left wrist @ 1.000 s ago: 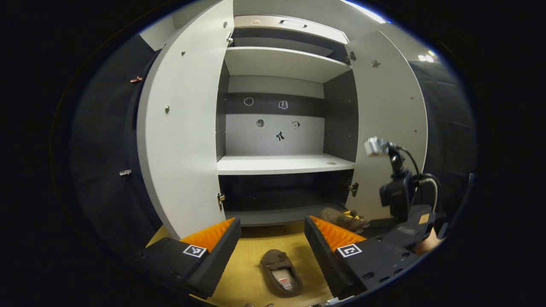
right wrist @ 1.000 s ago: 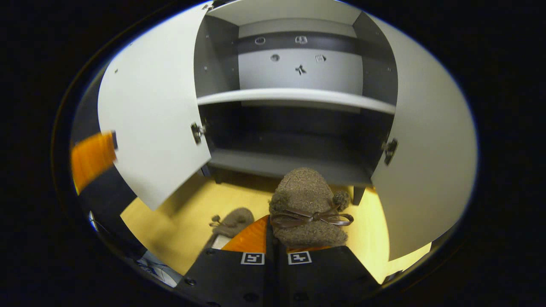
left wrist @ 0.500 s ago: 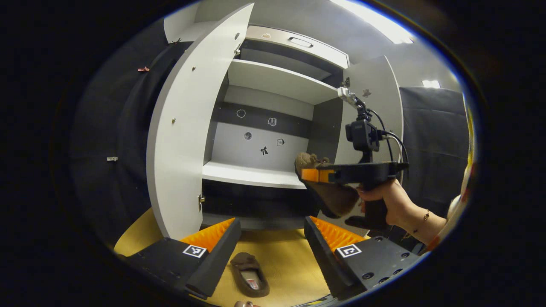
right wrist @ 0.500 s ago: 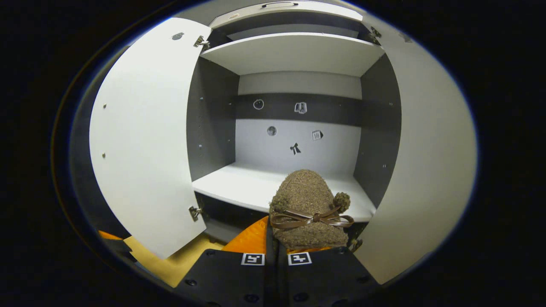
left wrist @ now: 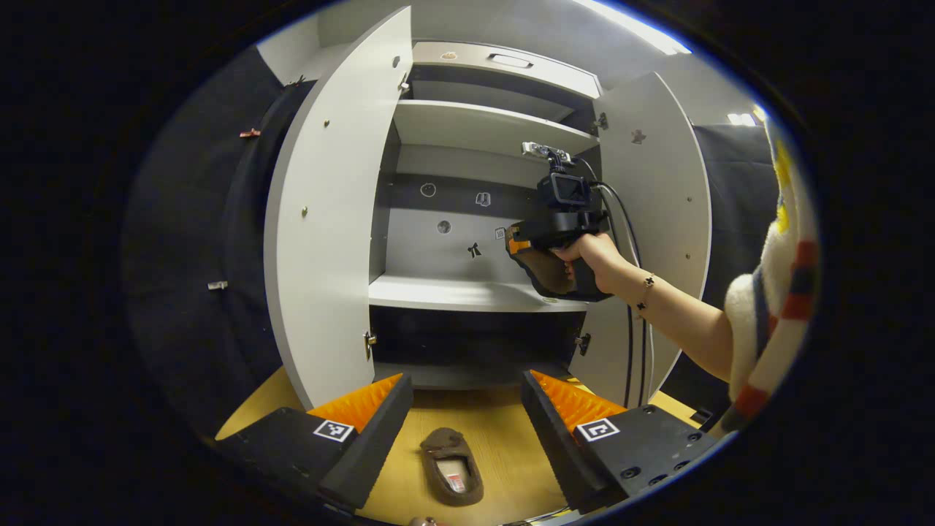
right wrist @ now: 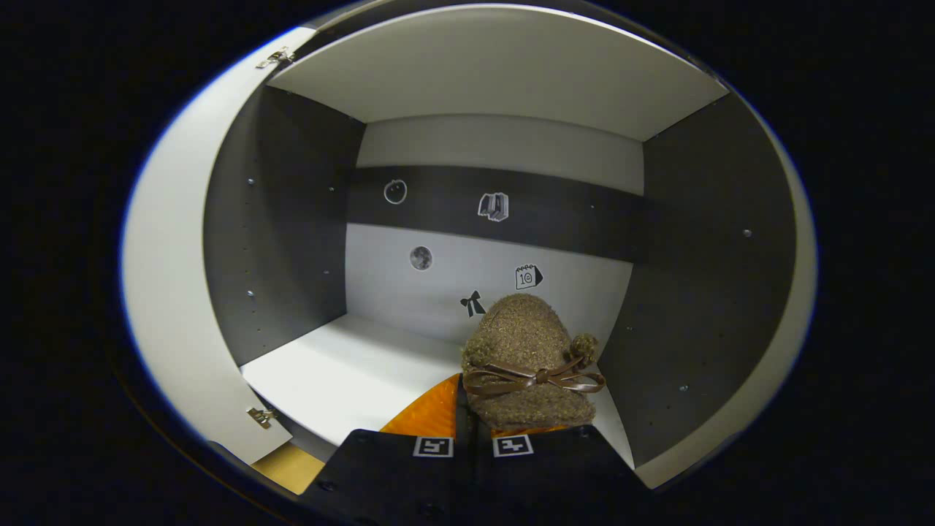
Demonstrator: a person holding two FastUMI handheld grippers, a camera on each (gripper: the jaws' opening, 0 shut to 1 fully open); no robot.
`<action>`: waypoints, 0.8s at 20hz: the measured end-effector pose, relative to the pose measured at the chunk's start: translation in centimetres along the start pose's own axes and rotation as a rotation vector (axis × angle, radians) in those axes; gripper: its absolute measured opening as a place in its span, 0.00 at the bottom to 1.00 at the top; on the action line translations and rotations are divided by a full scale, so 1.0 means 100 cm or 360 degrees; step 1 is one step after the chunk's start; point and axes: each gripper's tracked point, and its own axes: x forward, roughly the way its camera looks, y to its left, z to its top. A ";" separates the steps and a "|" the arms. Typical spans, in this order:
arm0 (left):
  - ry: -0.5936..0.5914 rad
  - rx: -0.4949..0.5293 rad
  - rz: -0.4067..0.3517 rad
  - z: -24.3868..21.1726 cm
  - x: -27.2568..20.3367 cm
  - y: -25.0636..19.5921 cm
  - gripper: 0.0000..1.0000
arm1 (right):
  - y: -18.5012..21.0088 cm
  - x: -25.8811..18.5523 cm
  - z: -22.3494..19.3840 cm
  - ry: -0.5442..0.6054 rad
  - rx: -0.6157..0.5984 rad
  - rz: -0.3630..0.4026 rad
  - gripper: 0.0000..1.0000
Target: Grab one shoe with the right hand and put it into the shoe cabinet, grab the other shoe with the left hand and put it into the shoe cabinet; then close the right door with the right hand and the left door with the left hand.
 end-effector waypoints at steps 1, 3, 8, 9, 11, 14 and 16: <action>0.0013 -0.0033 0.0007 -0.003 0.001 0.000 0.95 | -0.002 0.017 -0.002 0.0041 0.0009 0.0002 0.05; 0.0028 -0.0071 0.0031 -0.006 0.004 0.003 0.95 | -0.008 0.047 -0.009 0.0119 0.0072 0.0000 0.05; 0.0035 -0.0084 0.0084 -0.004 0.013 0.014 0.95 | -0.023 0.094 -0.046 0.0337 0.0109 -0.0049 0.05; 0.0040 -0.0084 0.0097 -0.004 0.014 0.017 0.95 | -0.023 0.095 -0.052 0.0365 0.0121 -0.0051 0.06; 0.0053 -0.0091 0.0124 -0.005 0.014 0.023 0.95 | -0.021 0.091 -0.059 0.0424 0.0135 -0.0046 0.17; 0.0060 -0.0132 0.0138 -0.005 0.014 0.026 0.95 | -0.008 0.076 -0.056 0.0432 0.0156 0.0048 0.57; 0.0066 -0.0135 0.0146 -0.006 0.013 0.029 0.95 | -0.009 0.055 -0.045 0.0372 0.0161 0.0053 0.75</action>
